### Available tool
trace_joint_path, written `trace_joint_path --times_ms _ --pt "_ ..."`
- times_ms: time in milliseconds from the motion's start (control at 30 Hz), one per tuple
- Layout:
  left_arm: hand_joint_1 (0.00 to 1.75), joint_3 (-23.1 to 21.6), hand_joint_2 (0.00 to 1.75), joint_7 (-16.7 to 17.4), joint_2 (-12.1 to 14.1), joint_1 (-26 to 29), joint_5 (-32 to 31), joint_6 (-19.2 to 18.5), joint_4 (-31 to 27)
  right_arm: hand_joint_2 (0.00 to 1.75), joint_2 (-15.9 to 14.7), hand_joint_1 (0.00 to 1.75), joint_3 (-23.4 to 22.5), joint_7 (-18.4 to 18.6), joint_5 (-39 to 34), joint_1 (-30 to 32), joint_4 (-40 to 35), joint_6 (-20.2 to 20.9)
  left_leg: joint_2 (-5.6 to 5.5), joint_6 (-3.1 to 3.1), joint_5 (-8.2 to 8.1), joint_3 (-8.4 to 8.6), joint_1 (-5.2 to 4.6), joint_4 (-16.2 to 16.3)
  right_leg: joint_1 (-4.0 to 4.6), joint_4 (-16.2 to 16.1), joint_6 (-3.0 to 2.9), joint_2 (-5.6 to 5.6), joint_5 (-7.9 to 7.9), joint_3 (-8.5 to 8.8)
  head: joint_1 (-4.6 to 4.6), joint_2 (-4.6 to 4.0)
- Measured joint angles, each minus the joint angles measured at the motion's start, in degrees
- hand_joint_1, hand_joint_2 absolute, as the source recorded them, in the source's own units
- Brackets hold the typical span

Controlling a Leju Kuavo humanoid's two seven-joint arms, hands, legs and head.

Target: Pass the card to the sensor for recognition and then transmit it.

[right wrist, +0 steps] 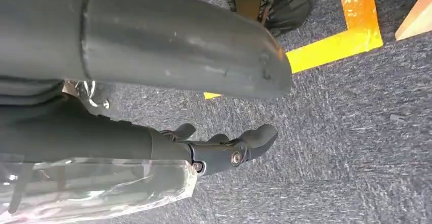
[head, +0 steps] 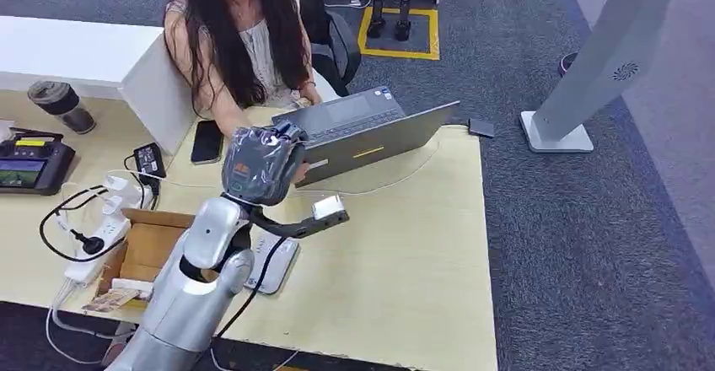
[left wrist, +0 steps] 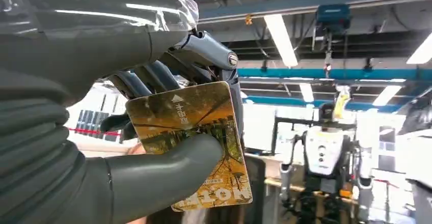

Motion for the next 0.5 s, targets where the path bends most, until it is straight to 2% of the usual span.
trace_joint_path --times_ms 167,500 --pt "1.75 -1.1 1.75 0.0 0.5 1.4 0.0 0.0 -2.6 0.0 -0.1 0.0 0.0 -0.2 0.0 0.1 0.0 0.0 0.0 0.0 0.0 -0.01 0.0 0.0 0.0 0.0 0.0 -0.01 0.0 -0.02 0.0 0.0" --pt "1.75 -1.7 1.75 0.0 1.1 2.0 0.0 -0.1 -4.0 0.0 -0.2 0.0 0.0 -0.3 0.0 0.2 0.0 0.0 0.01 0.0 0.01 -0.01 0.0 0.0 0.0 0.0 0.0 0.0 0.01 -0.02 0.0 0.0"
